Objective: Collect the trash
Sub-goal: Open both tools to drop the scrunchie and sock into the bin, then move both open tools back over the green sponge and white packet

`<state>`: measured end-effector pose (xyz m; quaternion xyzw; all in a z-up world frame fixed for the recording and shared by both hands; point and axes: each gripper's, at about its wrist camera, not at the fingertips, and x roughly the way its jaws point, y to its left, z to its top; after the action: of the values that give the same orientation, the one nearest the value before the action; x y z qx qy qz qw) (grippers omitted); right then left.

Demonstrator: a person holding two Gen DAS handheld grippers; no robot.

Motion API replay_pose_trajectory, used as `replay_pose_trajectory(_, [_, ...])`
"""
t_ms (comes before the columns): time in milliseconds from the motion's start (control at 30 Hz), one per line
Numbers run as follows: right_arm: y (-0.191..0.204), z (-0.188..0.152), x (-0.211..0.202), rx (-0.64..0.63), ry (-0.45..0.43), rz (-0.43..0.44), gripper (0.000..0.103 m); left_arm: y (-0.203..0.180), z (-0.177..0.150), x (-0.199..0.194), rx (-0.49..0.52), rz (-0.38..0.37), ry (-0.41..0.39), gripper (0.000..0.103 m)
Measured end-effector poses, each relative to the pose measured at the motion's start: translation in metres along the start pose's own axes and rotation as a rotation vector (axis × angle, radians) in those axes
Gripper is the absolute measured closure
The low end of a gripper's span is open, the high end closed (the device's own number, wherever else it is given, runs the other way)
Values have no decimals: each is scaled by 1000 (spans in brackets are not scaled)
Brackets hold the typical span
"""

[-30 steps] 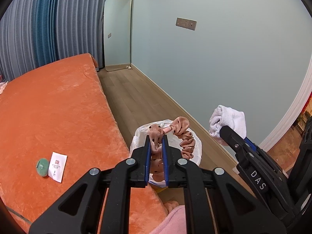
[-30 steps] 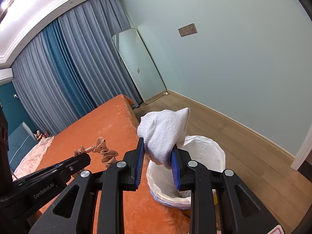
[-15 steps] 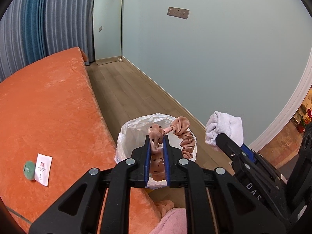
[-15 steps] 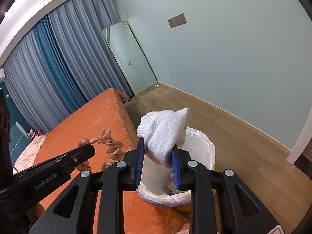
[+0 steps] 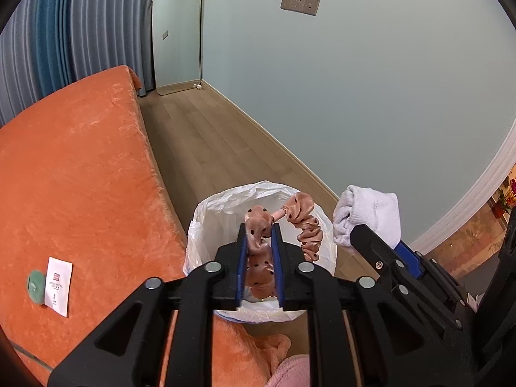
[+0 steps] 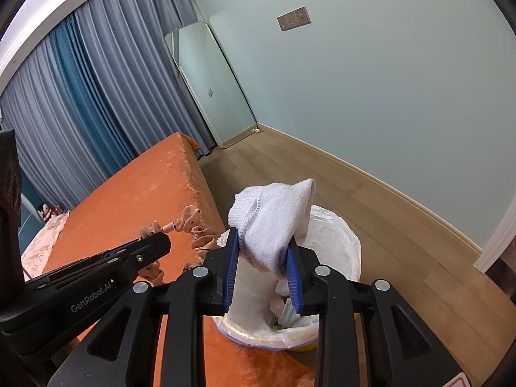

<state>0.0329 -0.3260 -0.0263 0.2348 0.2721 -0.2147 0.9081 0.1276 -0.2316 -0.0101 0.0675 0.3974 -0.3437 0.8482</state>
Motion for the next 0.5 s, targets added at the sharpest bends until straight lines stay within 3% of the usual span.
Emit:
replay_pose_trajectory(33, [-1, 1, 3, 1, -7, -9, 72, 1, 1, 3, -7, 11, 5, 61])
replay_pose_trajectory(67, [-3, 2, 7, 6, -10, -26, 66, 4, 2, 5, -20, 30, 6, 58])
replay_pose_trajectory(100, [-5, 4, 11, 14, -4, -32, 59, 8, 3, 6, -33, 34, 2, 58])
replay_pose_trajectory(200, [-6, 6, 19, 34, 8, -26, 51, 19, 5, 8, -59, 42, 16, 57])
replay_pose_trajectory(500, [27, -7, 11, -43, 25, -10, 46, 59, -7, -12, -151, 88, 1, 57])
